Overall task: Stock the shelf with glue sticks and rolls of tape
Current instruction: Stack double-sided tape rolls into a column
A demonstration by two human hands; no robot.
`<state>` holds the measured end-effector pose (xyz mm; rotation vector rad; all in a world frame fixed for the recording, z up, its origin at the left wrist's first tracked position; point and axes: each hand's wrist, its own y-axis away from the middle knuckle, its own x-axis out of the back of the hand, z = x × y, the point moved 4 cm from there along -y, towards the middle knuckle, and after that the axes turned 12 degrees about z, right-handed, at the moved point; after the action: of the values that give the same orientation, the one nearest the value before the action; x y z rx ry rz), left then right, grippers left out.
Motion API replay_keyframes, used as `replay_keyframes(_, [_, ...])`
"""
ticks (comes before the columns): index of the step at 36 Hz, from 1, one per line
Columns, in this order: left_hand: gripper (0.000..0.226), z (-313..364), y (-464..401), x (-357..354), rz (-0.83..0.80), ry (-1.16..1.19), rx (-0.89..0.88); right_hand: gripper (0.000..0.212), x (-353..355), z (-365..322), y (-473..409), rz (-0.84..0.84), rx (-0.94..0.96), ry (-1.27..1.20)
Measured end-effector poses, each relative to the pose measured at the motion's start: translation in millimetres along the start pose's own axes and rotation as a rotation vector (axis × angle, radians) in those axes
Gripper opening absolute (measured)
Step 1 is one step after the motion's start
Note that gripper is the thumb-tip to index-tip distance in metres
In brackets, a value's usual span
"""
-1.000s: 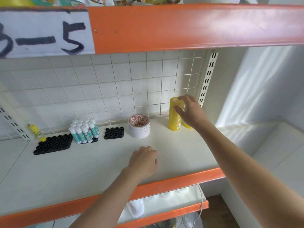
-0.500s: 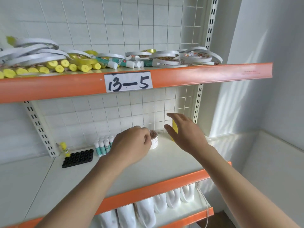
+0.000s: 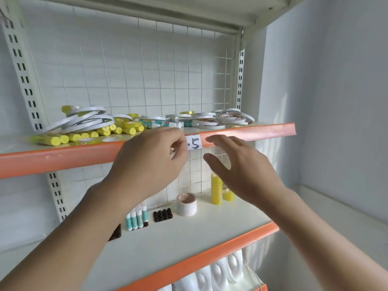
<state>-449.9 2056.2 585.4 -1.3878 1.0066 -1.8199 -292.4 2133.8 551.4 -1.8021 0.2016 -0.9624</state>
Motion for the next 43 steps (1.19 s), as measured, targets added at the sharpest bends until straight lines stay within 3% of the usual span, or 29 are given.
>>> replay_keyframes(7, [0.016, -20, -43, 13, 0.129, -0.176, -0.045, 0.038, -2, 1, -53, 0.077, 0.042, -0.015])
replay_keyframes(16, [0.020, -59, -94, -35, -0.084, -0.469, -0.005, 0.042, -67, 27, -119, -0.084, 0.104, 0.025])
replay_keyframes(25, [0.026, -105, -127, -94, -0.388, -0.622, 0.025, 0.043, -143, 41, -172, -0.455, 0.236, -0.062])
replay_keyframes(30, [0.020, -124, -131, -117, -0.454, -0.694, 0.027, 0.044, -170, 39, -184, -0.585, 0.289, -0.050])
replay_keyframes(32, [0.012, -130, -130, -124, -0.480, -0.687, 0.008, 0.044, -176, 40, -186, -0.604, 0.294, -0.053])
replay_keyframes(38, [0.020, -132, -129, -130, -0.546, -0.628, -0.005, 0.037, -181, 45, -189, -0.581, 0.285, -0.085])
replay_keyframes(43, [0.026, -135, -130, -133, -0.498, -0.710, -0.120, 0.025, -183, 44, -189, -0.551, 0.260, -0.138])
